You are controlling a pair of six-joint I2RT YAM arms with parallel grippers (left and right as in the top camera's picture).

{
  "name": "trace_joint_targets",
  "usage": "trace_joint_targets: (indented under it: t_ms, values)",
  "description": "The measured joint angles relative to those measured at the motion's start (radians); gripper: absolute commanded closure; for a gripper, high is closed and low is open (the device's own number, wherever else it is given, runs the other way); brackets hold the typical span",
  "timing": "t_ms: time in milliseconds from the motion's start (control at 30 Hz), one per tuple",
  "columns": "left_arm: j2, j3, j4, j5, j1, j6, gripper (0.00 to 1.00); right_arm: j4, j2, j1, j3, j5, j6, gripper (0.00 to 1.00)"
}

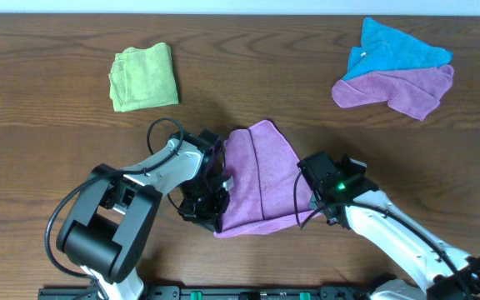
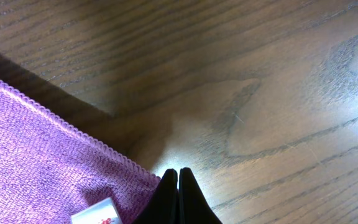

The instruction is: Fold the cloth

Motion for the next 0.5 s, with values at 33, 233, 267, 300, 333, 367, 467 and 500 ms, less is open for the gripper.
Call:
trace_joint_targets:
  t_ms: [33, 233, 267, 300, 333, 367, 467, 500]
  values:
    - [0.000, 0.000, 0.000, 0.003, 0.000, 0.003, 0.78, 0.000, 0.000, 0.000, 0.000, 0.001, 0.000, 0.99]
    - [0.000, 0.000, -0.021, 0.011, 0.000, -0.027, 0.20, 0.000, 0.000, 0.000, 0.000, -0.014, 0.000, 0.99]
    - [0.000, 0.000, -0.024, 0.013, 0.000, -0.029, 0.16, 0.000, 0.000, 0.000, 0.000, -0.019, 0.000, 0.99]
    - [0.000, 0.000, -0.027, 0.013, 0.000, -0.031, 0.16, 0.000, 0.000, 0.000, 0.000, -0.021, 0.000, 0.99]
    - [0.000, 0.000, -0.031, 0.014, 0.000, -0.037, 0.15, 0.000, 0.000, 0.000, 0.000, -0.023, 0.000, 0.99]
    - [0.000, 0.000, -0.035, 0.014, 0.000, -0.040, 0.15, 0.000, 0.000, 0.000, 0.000, -0.024, 0.000, 0.99]
    - [0.000, 0.000, -0.045, 0.018, 0.000, -0.051, 0.17, 0.001, 0.000, 0.000, 0.000, -0.028, 0.000, 0.99]
    - [0.000, 0.000, -0.046, 0.026, 0.000, -0.060, 0.18, 0.001, 0.000, 0.000, 0.000, -0.030, 0.000, 0.99]
